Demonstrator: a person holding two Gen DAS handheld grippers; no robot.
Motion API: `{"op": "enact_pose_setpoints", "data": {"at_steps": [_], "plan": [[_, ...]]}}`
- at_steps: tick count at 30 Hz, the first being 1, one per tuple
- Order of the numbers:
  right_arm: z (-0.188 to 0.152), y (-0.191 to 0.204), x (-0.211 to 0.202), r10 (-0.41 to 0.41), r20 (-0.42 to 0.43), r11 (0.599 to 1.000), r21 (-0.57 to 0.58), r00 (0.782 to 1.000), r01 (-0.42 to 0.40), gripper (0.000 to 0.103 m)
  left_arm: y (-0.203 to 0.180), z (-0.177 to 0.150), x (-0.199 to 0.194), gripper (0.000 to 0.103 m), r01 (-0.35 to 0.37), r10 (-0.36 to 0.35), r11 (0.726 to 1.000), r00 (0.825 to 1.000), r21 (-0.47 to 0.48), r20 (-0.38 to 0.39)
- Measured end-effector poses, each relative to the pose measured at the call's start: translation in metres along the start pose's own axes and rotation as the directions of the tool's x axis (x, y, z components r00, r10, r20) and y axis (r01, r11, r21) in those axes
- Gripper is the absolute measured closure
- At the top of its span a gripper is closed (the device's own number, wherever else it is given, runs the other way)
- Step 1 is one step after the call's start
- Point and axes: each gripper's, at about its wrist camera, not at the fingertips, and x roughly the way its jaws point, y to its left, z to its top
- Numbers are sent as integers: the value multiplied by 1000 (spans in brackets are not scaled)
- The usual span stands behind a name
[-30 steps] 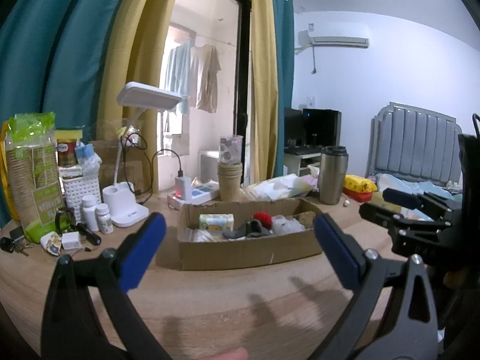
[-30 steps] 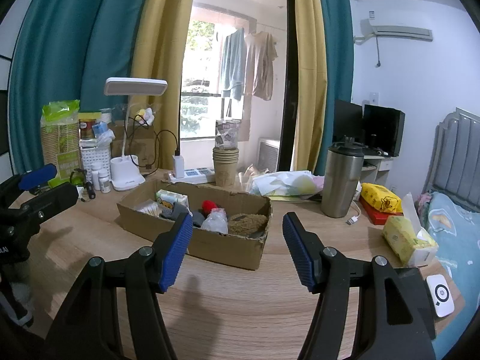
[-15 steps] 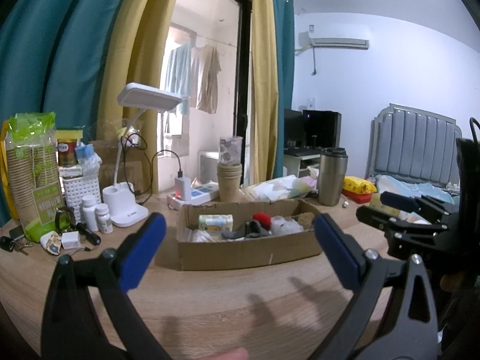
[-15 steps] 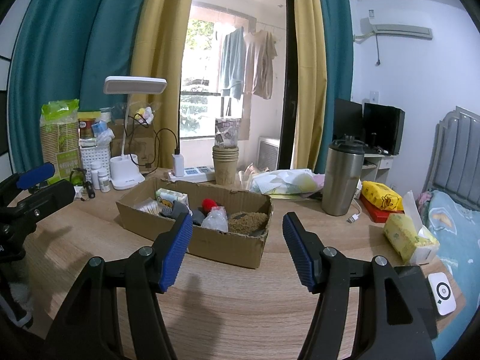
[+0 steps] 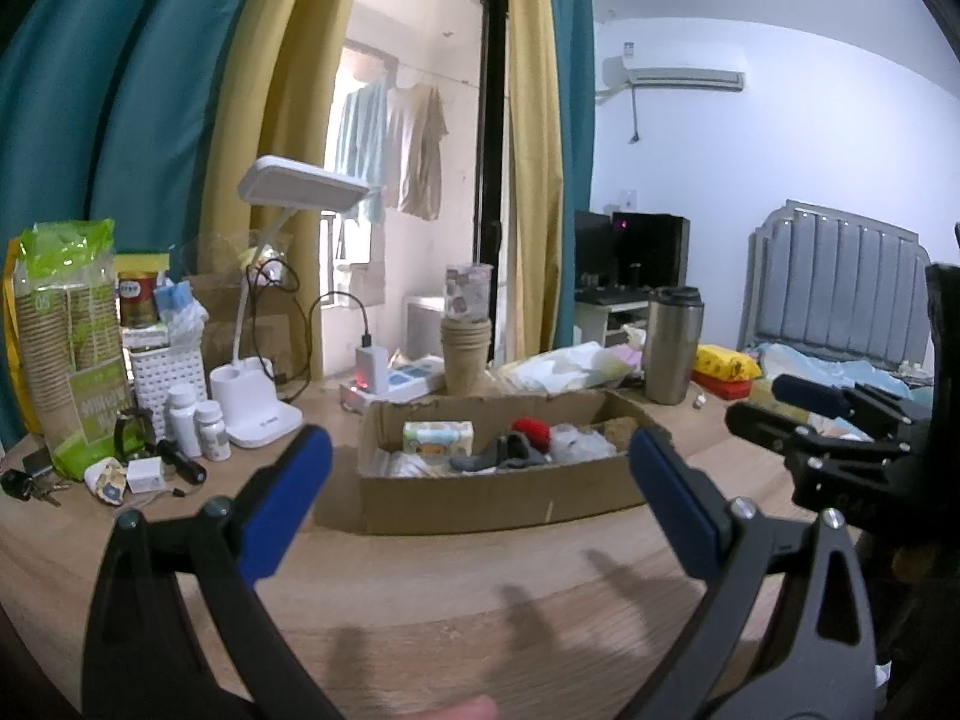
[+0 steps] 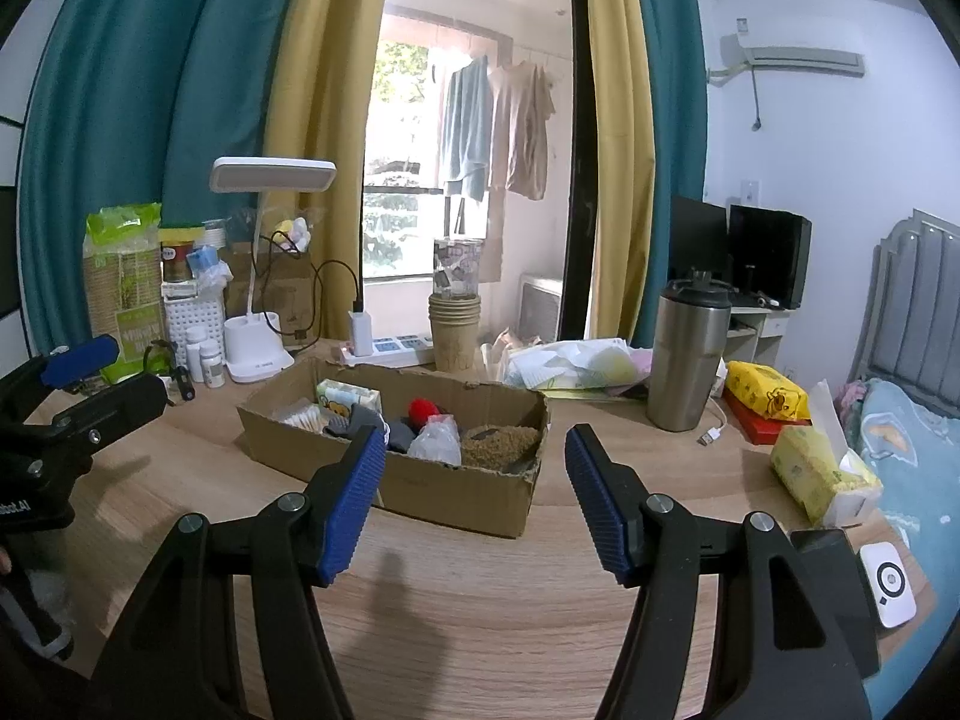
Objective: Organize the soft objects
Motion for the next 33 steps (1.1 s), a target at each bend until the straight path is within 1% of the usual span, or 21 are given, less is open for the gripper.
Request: {"op": "enact_pose_setpoints", "data": {"at_steps": [3, 6, 9, 33], "plan": [[0, 1, -1, 1, 4, 1000, -3, 1000, -1, 37, 0, 0, 1, 3, -14, 14, 1000, 1000, 3, -8], [0, 2, 0, 1, 1, 1000, -2, 1000, -1, 37, 3, -1, 5, 3, -51, 51, 999, 998, 2, -30], [0, 2, -1, 1, 1, 1000, -2, 1000, -1, 37, 5, -2, 9, 3, -69, 69, 998, 997, -5, -45], [0, 2, -1, 1, 0, 1000, -2, 1000, -1, 37, 2, -4, 11, 3, -61, 61, 998, 997, -4, -41]]}}
